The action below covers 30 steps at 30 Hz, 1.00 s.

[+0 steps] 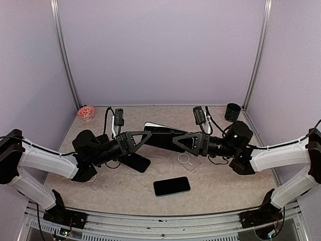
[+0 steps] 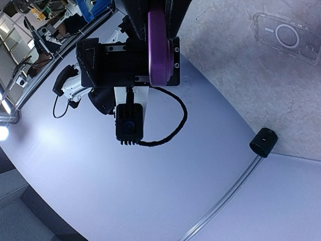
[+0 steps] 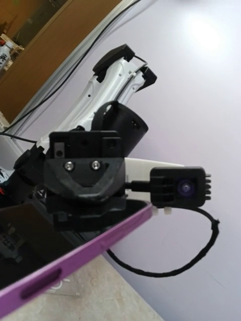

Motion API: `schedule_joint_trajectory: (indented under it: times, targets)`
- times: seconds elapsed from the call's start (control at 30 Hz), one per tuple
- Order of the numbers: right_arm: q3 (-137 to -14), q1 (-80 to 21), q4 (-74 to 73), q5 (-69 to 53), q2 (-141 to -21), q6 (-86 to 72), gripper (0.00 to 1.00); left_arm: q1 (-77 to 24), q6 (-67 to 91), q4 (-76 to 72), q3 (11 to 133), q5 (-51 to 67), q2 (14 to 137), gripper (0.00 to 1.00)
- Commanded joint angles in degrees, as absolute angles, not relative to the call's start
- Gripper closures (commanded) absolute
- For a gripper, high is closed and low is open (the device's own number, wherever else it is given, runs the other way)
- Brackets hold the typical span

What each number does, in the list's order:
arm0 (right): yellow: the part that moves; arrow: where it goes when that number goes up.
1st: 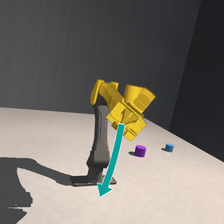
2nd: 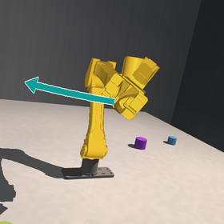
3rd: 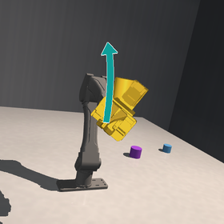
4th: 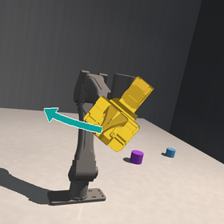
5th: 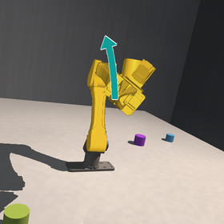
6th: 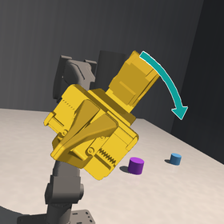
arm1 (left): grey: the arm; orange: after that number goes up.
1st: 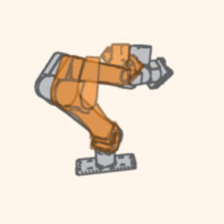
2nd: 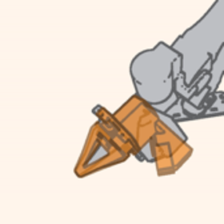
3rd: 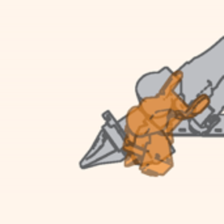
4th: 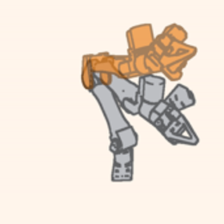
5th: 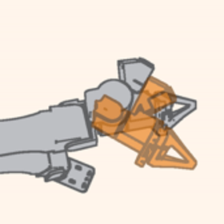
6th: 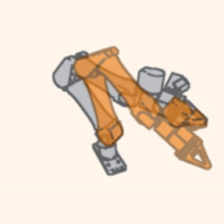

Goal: Put the phone into the phone case
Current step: Pass from the left arm to the right

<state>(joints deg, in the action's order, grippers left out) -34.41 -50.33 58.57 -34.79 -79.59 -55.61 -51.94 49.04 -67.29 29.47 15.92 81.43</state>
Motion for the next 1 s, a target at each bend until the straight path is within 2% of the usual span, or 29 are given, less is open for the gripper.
schedule_joint_trajectory:
  times: [0.0, 0.2, 0.33, 0.57, 0.7, 0.97]
  targets:
    - [-36.42, -51.55, 61.64, -34.42, -80.71, -56.51, 0.12, -52.64, 48.75, -72.17, 29.22, 13.15, 81.85, 1.0]
    - [-36.26, -52.04, 61.85, -33.84, -81.04, -56.35, 0.15, -52.72, 48.86, -72.27, 28.75, 12.2, 81.73, 1.0]
    - [-36.04, -52.05, 61.95, -33.75, -80.95, -56.21, 0.22, -52.74, 48.98, -71.85, 28.91, 12.69, 82.16, 1.0]
    - [-35.95, -52.08, 61.89, -34.18, -80.77, -56.0, 0.47, -52.8, 49.36, -71.81, 28.92, 12.75, 82.75, 1.0]
    - [-35.79, -52.03, 61.6, -34.06, -80.52, -55.57, 0.66, -52.81, 49.22, -71.14, 28.92, 12.66, 82.49, 1.0]
    - [-36.02, -52.03, 60.31, -34.0, -80.51, -54.77, 0.87, -52.73, 48.6, -68.34, 29.18, 12.09, 81.57, 1.0]
